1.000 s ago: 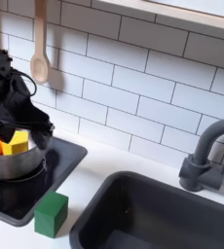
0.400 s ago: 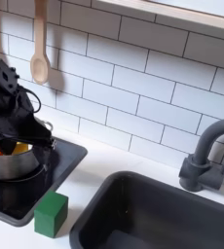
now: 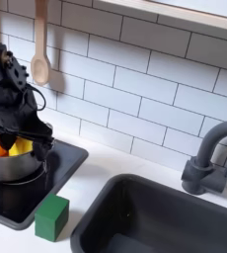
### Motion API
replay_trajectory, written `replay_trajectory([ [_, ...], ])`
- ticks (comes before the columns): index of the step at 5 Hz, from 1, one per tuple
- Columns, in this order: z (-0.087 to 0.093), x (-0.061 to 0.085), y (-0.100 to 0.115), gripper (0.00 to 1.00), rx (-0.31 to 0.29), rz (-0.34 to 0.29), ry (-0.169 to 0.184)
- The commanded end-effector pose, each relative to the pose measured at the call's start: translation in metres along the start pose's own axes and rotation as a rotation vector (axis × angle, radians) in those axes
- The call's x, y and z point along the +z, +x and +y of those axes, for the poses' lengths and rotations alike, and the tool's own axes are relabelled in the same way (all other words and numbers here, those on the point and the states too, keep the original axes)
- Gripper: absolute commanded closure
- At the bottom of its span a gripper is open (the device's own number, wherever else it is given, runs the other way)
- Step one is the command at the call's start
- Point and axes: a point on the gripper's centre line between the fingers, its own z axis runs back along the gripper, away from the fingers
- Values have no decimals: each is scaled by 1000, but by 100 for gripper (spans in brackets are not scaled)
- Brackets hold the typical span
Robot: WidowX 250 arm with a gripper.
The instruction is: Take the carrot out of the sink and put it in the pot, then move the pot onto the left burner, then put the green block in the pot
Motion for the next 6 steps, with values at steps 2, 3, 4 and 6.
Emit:
replay_trajectory([
  [2,-6,-1,4,0,-17,25,-39],
  [3,-8,-1,2,0,9,31,-47],
  [4,-8,-7,-3,0,5,51,-43],
  [6,-11,-1,-7,0,-17,94,-52],
])
